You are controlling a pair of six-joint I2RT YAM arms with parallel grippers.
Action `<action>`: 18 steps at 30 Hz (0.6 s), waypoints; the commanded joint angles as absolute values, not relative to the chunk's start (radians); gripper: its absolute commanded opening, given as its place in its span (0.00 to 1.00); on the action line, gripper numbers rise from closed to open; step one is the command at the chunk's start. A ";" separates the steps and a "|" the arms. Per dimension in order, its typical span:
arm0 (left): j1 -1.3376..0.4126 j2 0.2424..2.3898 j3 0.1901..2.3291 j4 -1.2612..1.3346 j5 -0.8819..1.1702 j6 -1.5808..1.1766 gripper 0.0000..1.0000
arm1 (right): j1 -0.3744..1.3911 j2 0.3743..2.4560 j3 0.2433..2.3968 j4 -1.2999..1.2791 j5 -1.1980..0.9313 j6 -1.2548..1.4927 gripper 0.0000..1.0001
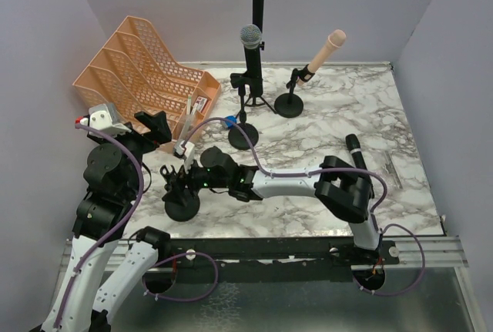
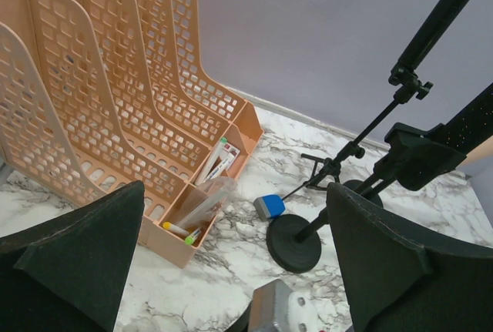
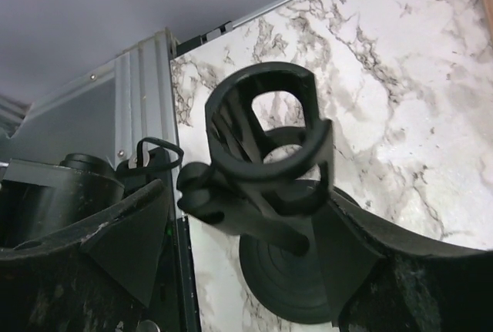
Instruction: Attach the microphones to the stand
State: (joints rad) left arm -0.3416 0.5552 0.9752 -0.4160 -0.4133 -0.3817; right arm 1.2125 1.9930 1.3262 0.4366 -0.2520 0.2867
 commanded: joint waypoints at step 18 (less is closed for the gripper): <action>-0.341 0.574 0.994 -0.421 -0.405 -0.387 0.99 | 1.250 1.827 1.139 0.552 0.218 0.258 0.21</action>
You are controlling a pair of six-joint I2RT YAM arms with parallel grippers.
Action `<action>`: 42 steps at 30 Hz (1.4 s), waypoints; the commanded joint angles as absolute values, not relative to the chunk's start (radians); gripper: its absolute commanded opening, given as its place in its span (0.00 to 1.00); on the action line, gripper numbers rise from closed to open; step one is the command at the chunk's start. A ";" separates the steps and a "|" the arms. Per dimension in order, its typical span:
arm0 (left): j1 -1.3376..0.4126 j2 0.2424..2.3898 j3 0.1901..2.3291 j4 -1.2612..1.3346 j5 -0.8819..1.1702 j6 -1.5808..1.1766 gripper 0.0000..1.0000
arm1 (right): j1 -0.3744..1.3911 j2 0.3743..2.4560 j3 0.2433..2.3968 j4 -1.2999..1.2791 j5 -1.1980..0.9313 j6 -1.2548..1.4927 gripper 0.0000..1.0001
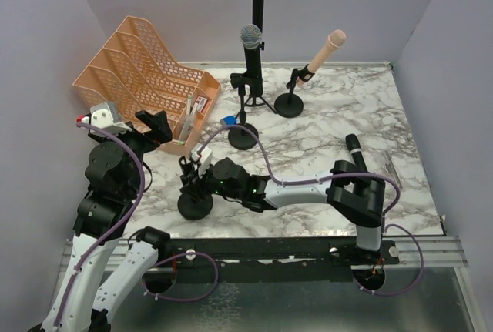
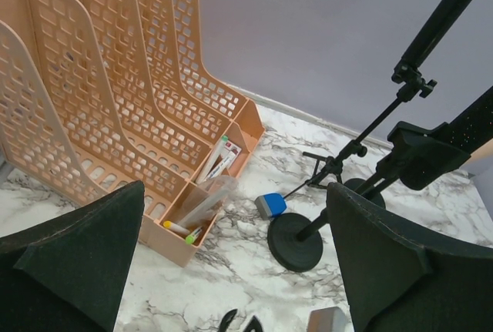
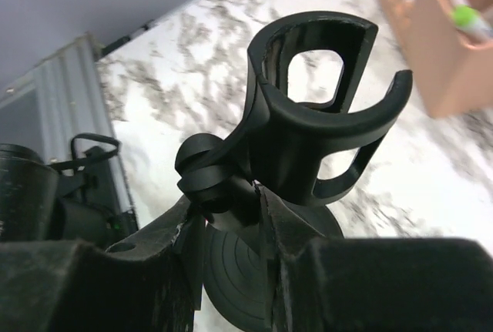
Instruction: Attach the microphones to the stand
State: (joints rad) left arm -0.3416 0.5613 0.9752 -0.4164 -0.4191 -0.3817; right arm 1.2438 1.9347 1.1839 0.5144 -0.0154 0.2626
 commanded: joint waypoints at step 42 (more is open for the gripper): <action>-0.341 0.679 0.872 -0.296 -0.118 -0.426 0.99 | 0.983 1.412 0.942 -0.550 0.903 1.183 0.72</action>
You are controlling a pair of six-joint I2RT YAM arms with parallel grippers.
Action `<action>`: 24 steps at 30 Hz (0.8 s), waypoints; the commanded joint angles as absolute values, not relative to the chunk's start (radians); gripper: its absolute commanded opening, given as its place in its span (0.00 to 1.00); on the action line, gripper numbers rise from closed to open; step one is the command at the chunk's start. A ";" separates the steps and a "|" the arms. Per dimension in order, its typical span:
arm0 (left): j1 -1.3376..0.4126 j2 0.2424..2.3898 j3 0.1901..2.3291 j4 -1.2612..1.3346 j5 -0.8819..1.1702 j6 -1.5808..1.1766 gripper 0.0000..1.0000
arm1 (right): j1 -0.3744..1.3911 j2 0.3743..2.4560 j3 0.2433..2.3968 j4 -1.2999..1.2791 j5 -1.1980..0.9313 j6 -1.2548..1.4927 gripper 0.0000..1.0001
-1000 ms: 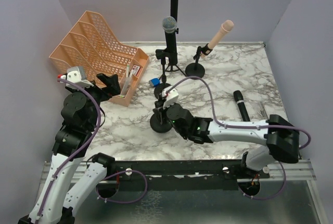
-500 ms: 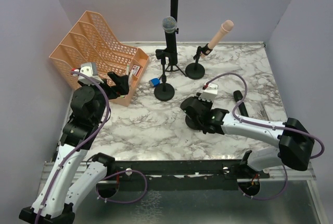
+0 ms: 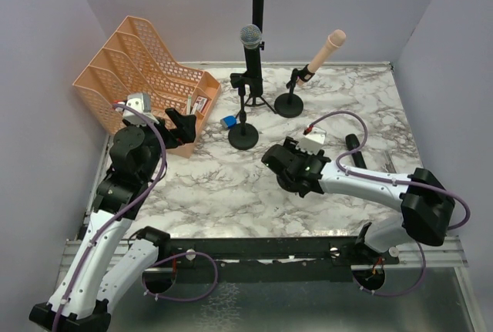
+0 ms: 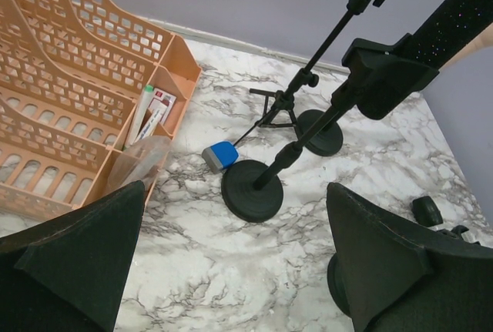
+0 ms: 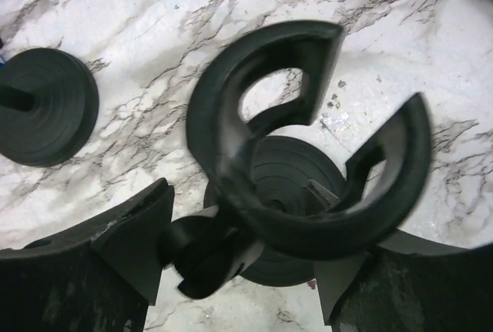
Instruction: Attach the microphones to the stand
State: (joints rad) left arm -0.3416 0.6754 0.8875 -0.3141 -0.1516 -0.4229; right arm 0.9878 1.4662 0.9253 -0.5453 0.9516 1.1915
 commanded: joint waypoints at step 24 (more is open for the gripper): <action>-0.341 0.744 0.802 -0.184 0.167 -0.419 0.99 | 0.893 1.166 1.068 -0.558 0.867 0.835 0.83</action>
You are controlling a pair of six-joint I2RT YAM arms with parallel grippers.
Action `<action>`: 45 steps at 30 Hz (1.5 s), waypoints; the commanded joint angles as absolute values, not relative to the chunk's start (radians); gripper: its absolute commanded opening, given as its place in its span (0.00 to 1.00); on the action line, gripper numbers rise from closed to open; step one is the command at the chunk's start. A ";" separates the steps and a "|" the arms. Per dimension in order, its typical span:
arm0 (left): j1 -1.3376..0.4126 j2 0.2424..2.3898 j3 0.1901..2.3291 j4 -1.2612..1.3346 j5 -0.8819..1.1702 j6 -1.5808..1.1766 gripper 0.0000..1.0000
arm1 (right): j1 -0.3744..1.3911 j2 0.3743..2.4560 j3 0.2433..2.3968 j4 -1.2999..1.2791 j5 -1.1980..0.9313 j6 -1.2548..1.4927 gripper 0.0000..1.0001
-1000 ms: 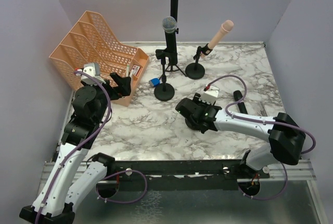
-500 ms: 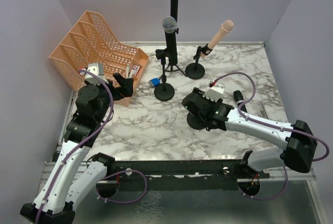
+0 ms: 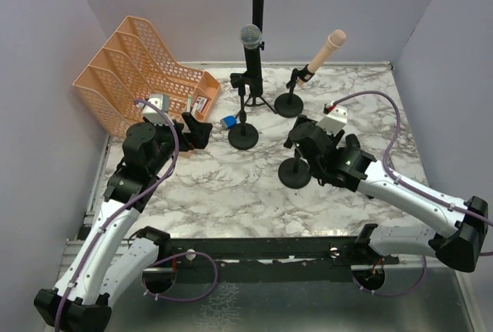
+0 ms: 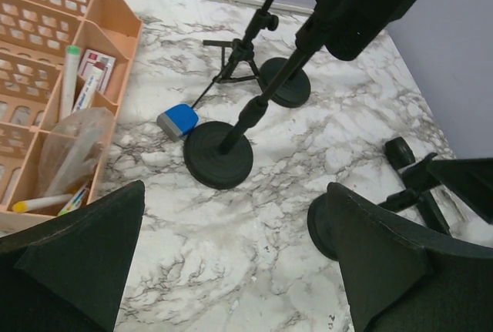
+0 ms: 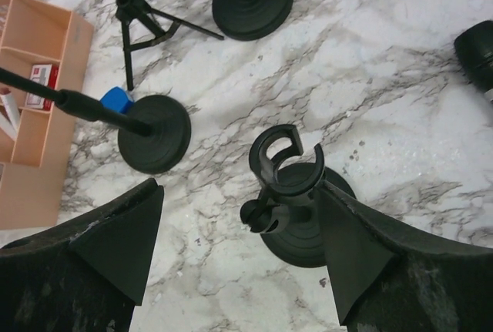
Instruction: Attach the microphones to the stand
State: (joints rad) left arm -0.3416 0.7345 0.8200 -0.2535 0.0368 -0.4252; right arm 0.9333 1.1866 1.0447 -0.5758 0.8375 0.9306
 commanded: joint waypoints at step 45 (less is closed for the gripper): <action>-0.666 0.976 0.695 0.110 0.314 -0.409 0.98 | 0.105 1.596 0.850 -0.330 0.289 0.581 0.56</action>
State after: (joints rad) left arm -0.6403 0.9611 0.7223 0.0154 0.3096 -0.4198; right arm 0.1093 1.5635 0.8200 -0.3195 0.3340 0.5644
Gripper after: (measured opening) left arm 0.988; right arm 0.593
